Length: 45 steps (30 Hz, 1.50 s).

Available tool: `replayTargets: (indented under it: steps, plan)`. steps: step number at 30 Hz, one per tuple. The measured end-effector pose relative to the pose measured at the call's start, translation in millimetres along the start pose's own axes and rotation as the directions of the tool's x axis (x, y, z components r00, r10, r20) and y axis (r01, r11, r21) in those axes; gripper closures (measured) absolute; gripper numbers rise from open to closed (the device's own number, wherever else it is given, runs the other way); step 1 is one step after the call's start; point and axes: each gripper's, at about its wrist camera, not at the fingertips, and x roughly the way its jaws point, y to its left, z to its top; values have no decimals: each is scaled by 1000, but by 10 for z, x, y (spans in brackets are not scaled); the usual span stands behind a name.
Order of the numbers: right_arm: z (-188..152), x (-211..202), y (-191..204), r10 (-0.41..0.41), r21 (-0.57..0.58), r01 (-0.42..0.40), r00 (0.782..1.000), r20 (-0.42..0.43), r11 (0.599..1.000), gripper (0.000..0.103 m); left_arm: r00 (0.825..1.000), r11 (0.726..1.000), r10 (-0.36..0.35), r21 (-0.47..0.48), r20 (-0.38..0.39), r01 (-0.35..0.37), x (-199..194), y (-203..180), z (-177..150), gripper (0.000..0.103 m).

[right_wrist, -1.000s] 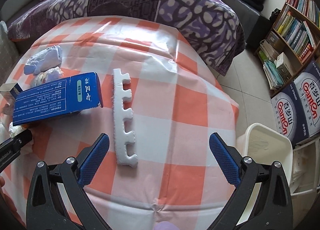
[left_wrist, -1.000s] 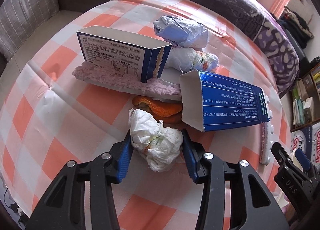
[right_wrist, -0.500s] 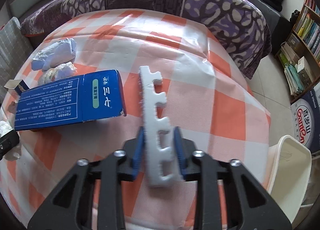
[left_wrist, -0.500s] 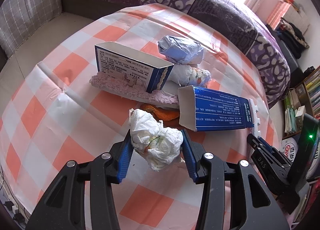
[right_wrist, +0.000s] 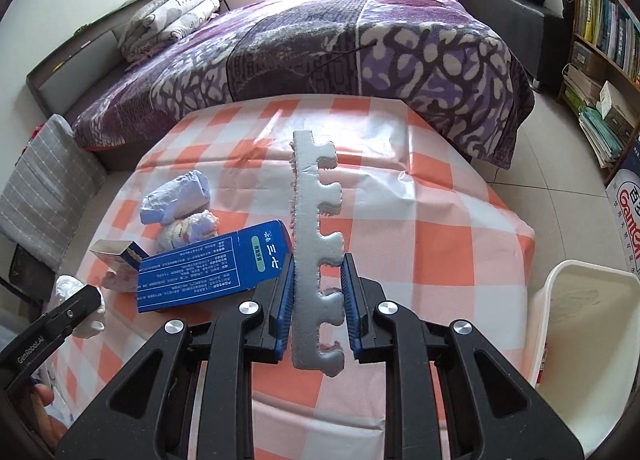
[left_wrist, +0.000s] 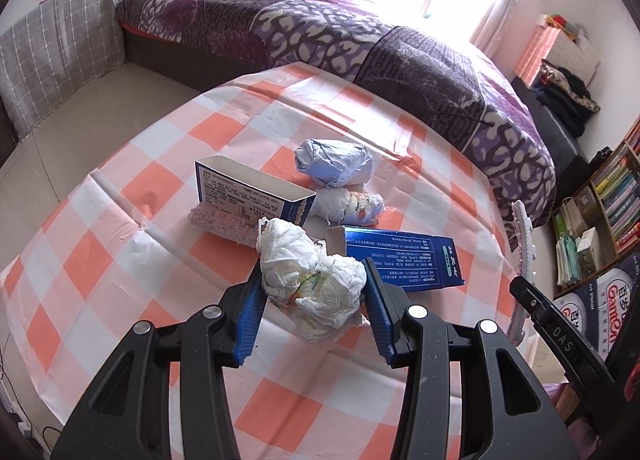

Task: Collect trash
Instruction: 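Grasp the crumpled white tissue with the left tool while the right tool grasps the foam toe separator, then carry both items over the white bin while the right tool opens to drop the toe separator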

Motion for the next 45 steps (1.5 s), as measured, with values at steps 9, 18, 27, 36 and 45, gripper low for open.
replayTargets:
  steps: [9,18,27,36,45]
  plan:
    - [-43,-365,-33,-18,-4,19,996,84,1000,81,998,1000,-18,16,52,17,-153,-132,-15,57]
    - [-70,-573,-193,-61,18,60,991,121,998,81,997,998,-44,37,68,42,-272,-308,-112,57]
    - [-104,-728,-508,-105,75,95,985,134,993,81,996,996,-62,74,68,57,-321,-533,-215,57]
    - [-113,-884,-942,-161,187,134,977,142,973,81,995,989,-86,127,57,78,-320,-847,-321,57]
    - [-176,-1032,-1495,-223,344,168,967,127,924,81,993,979,-107,182,44,98,-298,-1169,-457,57]
